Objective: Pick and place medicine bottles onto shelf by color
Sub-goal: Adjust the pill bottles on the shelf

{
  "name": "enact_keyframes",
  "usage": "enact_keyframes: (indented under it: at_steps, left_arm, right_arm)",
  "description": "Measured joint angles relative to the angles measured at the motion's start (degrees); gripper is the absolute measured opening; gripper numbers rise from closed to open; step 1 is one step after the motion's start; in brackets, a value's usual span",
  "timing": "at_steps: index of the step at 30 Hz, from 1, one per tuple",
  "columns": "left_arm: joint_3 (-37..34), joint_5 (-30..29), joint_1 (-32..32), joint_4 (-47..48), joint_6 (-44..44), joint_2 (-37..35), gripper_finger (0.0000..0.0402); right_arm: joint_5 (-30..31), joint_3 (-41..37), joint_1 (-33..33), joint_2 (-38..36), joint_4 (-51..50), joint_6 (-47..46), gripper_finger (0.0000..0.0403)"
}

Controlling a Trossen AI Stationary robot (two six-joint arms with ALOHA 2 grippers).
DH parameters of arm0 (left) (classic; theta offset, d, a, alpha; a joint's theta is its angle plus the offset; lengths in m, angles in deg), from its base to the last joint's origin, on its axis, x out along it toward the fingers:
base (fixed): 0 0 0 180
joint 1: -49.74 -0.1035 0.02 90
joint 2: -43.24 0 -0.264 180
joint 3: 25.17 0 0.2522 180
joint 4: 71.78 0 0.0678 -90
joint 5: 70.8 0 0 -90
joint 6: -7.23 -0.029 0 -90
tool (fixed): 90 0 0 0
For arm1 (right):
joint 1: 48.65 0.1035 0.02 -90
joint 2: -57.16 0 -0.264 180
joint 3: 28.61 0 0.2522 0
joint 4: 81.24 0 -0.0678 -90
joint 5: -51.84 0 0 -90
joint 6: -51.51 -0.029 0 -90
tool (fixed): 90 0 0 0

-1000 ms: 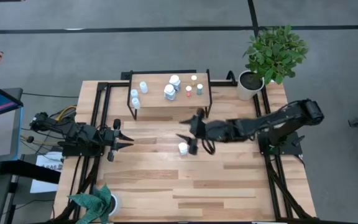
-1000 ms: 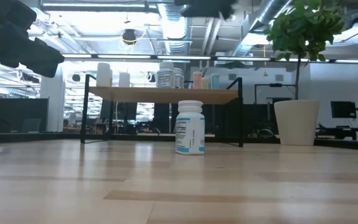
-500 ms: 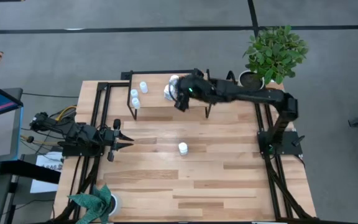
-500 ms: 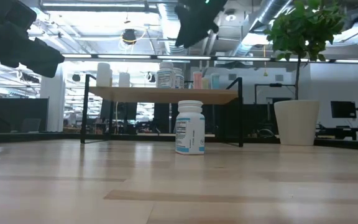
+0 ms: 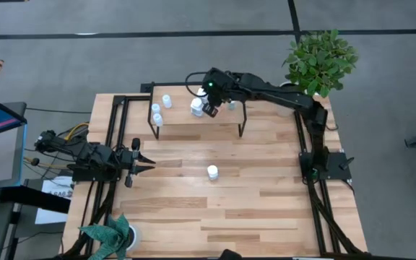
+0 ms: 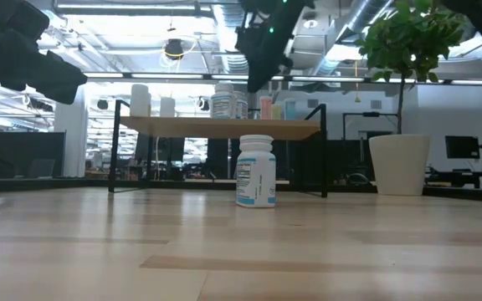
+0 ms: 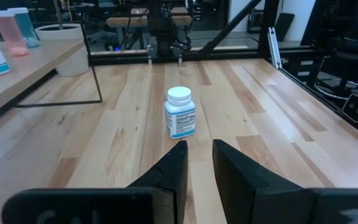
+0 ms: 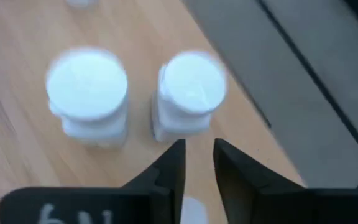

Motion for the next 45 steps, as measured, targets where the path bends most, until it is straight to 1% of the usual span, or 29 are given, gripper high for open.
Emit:
enact_keyframes:
  at_steps: [4,8,10,16,20,26,30,34,37,39,43,45]
  left_arm:
    - [0.0,-0.1,0.0,0.0,0.0,0.0,0.0064]
    - [0.0,-0.1,0.0,0.0,0.0,0.0,0.0064]
    - [0.0,-0.1,0.0,0.0,0.0,0.0,0.0064]
    - [0.0,-0.2,0.0,0.0,0.0,0.0,0.0064]
    - [0.0,-0.2,0.0,0.0,0.0,0.0,0.0064]
    - [0.0,-0.2,0.0,0.0,0.0,0.0,0.0064]
    - [0.0,-0.2,0.0,0.0,0.0,0.0,0.0064]
    - [0.0,-0.2,0.0,0.0,0.0,0.0,0.0064]
    - [0.0,-0.2,0.0,0.0,0.0,0.0,0.0064]
    - [0.0,-0.2,0.0,0.0,0.0,0.0,0.0064]
    - [0.0,-0.1,0.0,0.0,0.0,0.0,0.0064]
    - [0.0,-0.2,0.0,0.0,0.0,0.0,0.0064]
  right_arm:
    - [-0.3,0.0,0.0,2.0,-0.5,0.4,0.0084]
    - [-0.4,0.0,0.0,2.9,0.3,1.9,0.0071]
    - [-0.3,-0.1,-0.3,3.7,-0.2,3.0,0.0070]
    - [-0.3,0.0,-0.7,4.9,4.6,4.5,0.0069]
    - [-1.0,-0.2,-0.7,5.8,5.2,4.7,0.0069]
    - [-1.0,-0.1,-0.2,5.2,5.5,5.0,0.0069]
    - [-1.0,-0.2,0.6,1.9,3.5,4.1,0.0069]
    - [-1.0,-0.2,3.0,-2.4,-0.4,-0.1,0.0069]
    - [-1.4,-0.1,6.4,-6.4,-1.0,-1.9,0.0069]
    - [-1.8,0.0,9.1,-8.0,0.5,-1.9,0.0069]
    - [-7.2,0.0,14.6,-7.6,5.8,-0.9,0.0069]
    - [-7.8,-0.1,16.9,-5.8,8.8,0.0,0.0069]
